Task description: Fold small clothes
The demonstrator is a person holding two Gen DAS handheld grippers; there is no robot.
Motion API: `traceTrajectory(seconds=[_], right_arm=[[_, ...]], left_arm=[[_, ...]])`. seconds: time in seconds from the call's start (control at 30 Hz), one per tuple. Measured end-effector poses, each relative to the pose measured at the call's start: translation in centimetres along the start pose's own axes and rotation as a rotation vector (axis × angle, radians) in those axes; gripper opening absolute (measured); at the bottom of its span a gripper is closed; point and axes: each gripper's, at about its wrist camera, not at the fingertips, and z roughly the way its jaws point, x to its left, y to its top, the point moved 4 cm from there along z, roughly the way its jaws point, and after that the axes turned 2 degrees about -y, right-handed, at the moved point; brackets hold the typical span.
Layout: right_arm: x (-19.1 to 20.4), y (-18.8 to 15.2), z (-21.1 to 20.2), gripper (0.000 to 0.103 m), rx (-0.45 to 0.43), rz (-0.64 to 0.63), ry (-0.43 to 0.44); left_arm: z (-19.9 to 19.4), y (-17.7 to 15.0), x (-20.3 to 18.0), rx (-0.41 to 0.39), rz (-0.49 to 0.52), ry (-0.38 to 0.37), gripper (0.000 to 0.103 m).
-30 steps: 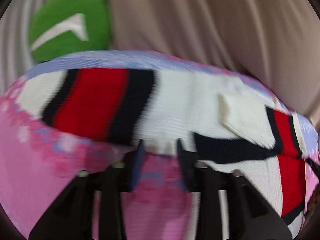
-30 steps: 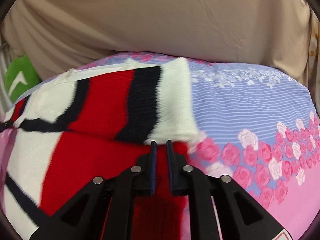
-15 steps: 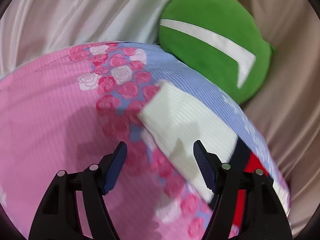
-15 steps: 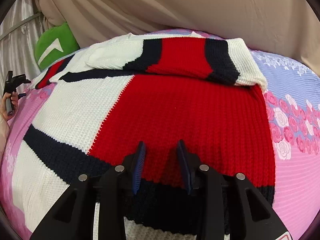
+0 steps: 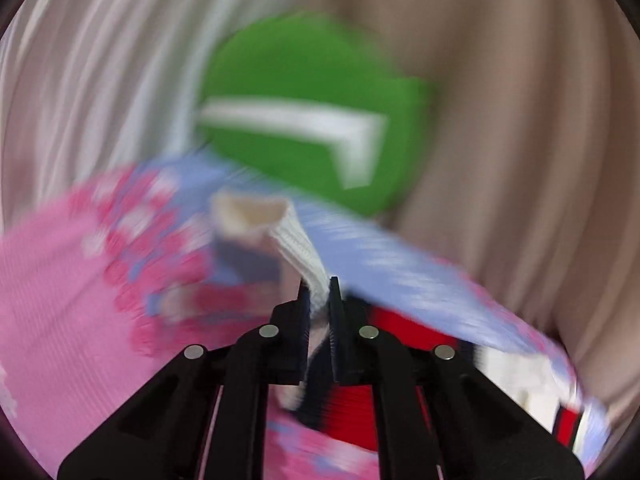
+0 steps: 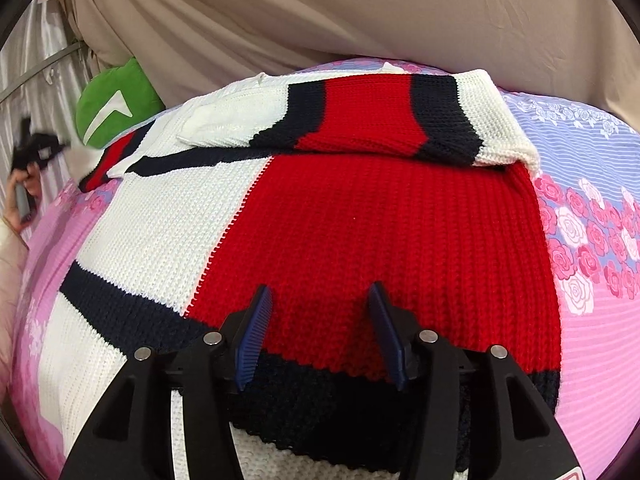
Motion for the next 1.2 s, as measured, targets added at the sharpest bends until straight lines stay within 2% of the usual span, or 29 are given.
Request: traceTrajectory(seconds=[0.03,0.13,0.2,0.3,0.4,0.47,0.53,0.57,0.6,0.67,0.7,0.73,0.8,0.87,0.93,1.1,1.2], right_arm=[[-0.1,0.0,0.0,0.050,0.000,0.002,0.004],[-0.2,0.0,-0.1,0.050,-0.004,0.010,0.015],[-0.3,0.0,-0.2,0.050,-0.007,0.019,0.028],[-0.5,0.0,-0.5,0.052,-0.015,0.042,0.053],[-1.0,0.0,-0.7,0.057,-0.024,0.066,0.075],[-1.3,-0.1,-0.8,0.057,-0.025,0.082,0.091],[-1.4,-0.2,-1.0,0.057,-0.027,0.090,0.101],[-1.4,-0.2,-1.1,0.057,-0.028,0.091,0.104],[-1.4,-0.2,-1.1,0.057,-0.029,0.092,0.108],[-1.4,-0.3,-1.2,0.058,-0.030,0.095,0.115],[-1.5,-0.3,-1.3,0.058,-0.032,0.097,0.119],[-1.6,-0.3,-1.3,0.058,-0.033,0.099,0.121],[-1.9,-0.2,-1.7,0.059,-0.047,0.110,0.103],[-2.3,0.7,-2.0,0.059,-0.058,0.118,0.099],[-2.9,2.1,-2.0,0.059,-0.058,0.135,0.092],[-4.0,7.4,0.0,0.059,-0.022,0.189,0.116],[-4.3,9.6,2.4,0.059,0.016,0.224,0.113]], left_arm=[[-1.7,-0.2,-4.3,-0.026,0.083,-0.042,0.007],[-5.0,-2.1,-14.5,-0.049,0.239,-0.183,0.007],[-6.6,-4.9,-21.8,-0.027,0.332,-0.293,0.007],[-7.1,-10.8,-32.0,0.059,0.451,-0.430,0.008],[-5.4,-18.2,-39.2,0.182,0.534,-0.483,0.010],[-3.1,-23.5,-42.1,0.283,0.573,-0.478,0.011],[-1.1,-27.9,-43.4,0.360,0.607,-0.450,0.012],[0.0,-29.9,-43.7,0.406,0.621,-0.434,0.014],[0.2,-30.8,-43.5,0.424,0.620,-0.428,0.021],[-0.2,-30.9,-42.6,0.419,0.595,-0.451,0.030],[-0.5,-30.2,-42.0,0.403,0.586,-0.448,0.041],[-1.0,-29.2,-41.1,0.375,0.574,-0.448,0.046],[-2.5,-26.5,-38.3,0.292,0.537,-0.438,0.067],[-3.5,-23.8,-35.1,0.231,0.493,-0.399,0.077],[-3.5,-21.3,-31.4,0.223,0.437,-0.353,0.077],[-1.8,-18.3,-23.2,0.273,0.291,-0.254,0.077],[-1.1,-17.7,-19.0,0.319,0.168,-0.259,0.077]])
